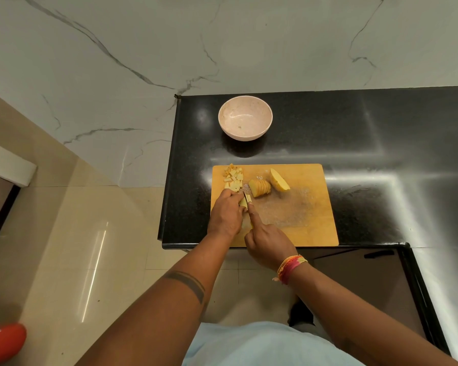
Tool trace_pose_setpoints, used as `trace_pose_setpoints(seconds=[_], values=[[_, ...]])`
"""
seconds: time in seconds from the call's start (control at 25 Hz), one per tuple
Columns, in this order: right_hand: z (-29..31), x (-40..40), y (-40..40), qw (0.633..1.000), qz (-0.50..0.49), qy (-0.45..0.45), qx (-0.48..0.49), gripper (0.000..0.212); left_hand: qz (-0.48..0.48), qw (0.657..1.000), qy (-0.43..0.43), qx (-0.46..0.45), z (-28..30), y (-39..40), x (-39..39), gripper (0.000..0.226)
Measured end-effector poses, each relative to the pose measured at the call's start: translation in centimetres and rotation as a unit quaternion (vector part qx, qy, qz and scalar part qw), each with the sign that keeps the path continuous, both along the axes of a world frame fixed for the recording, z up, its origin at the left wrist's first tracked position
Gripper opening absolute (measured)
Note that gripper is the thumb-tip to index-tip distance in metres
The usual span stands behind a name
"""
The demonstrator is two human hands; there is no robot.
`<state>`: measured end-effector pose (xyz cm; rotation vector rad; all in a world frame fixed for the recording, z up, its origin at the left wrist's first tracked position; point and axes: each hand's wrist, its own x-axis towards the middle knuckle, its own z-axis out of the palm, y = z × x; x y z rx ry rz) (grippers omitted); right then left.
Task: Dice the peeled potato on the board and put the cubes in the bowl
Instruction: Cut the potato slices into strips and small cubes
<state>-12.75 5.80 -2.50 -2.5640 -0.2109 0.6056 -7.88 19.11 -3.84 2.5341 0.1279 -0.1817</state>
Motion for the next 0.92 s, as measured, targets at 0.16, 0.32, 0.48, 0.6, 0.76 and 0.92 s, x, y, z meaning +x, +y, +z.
trace_pose_setpoints(seconds=[0.16, 0.32, 0.48, 0.6, 0.76, 0.92], values=[[0.0, 0.8, 0.4, 1.0, 0.01, -0.004, -0.013, 0.073, -0.002, 1.0, 0.0, -0.001, 0.0, 0.0, 0.0, 0.041], [-0.1, 0.7, 0.5, 1.0, 0.018, -0.002, -0.023, 0.073, -0.001, 1.0, 0.001, 0.001, -0.1, -0.1, 0.1, 0.039], [-0.2, -0.8, -0.1, 0.999, 0.022, 0.002, -0.024, 0.075, 0.0, 1.0, 0.011, 0.008, -0.1, -0.1, 0.1, 0.04], [-0.3, -2.3, -1.0, 0.999, 0.033, 0.0, -0.029, 0.079, -0.002, 1.0, 0.016, 0.01, -0.2, 0.0, 0.2, 0.041], [-0.3, -4.0, -1.7, 0.999, 0.035, 0.009, -0.034, 0.082, 0.004, 1.0, 0.016, 0.005, -0.5, 0.0, 0.1, 0.042], [0.0, -4.9, -2.4, 0.999, 0.039, 0.019, -0.024, 0.082, 0.014, 1.0, 0.01, -0.003, -0.6, -0.1, 0.1, 0.043]])
